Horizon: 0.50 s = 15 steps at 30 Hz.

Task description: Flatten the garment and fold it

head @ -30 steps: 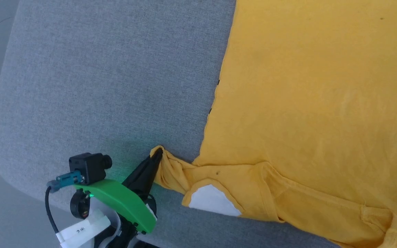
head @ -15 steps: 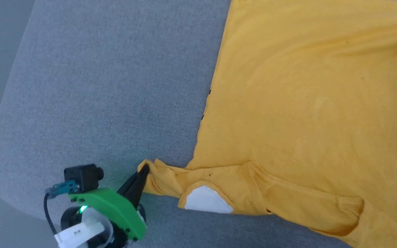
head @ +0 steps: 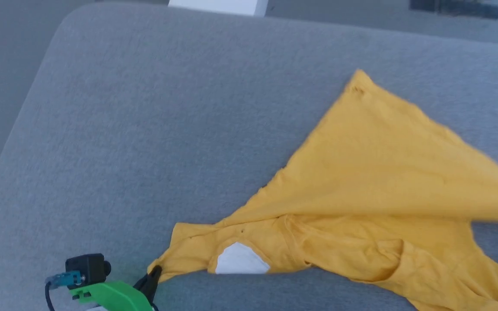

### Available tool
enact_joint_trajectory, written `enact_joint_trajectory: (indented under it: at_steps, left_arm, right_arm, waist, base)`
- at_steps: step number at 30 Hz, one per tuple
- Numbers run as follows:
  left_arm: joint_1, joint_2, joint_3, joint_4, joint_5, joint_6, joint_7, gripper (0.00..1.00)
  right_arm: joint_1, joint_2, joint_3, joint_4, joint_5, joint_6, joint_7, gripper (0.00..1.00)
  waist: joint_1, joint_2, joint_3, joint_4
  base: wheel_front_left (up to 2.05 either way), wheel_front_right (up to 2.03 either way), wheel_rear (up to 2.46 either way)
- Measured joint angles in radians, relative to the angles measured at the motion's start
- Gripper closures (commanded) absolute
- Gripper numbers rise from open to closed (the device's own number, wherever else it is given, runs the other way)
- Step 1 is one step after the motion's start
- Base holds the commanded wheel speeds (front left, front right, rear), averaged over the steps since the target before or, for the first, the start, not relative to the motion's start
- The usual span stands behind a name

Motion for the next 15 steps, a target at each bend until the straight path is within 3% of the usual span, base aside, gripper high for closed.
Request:
enact_joint_trajectory:
  at_steps: [10,15]
  left_arm:
    - [0.026,0.017,0.001,-0.028,0.0,0.017,0.03,1.0]
    - [0.027,0.021,-0.002,-0.03,0.0,0.018,0.04,1.0]
  right_arm:
    - [0.126,0.067,-0.052,0.009,0.015,0.0,0.33,1.0]
    - [0.14,0.072,-0.061,0.019,0.03,0.0,0.436,1.0]
  waist:
    - [-0.0001,0.0,-0.099,-0.079]
    - [0.0,0.0,-0.129,-0.094]
  base:
    - [0.0,0.0,0.0]
    - [0.0,0.0,0.0]
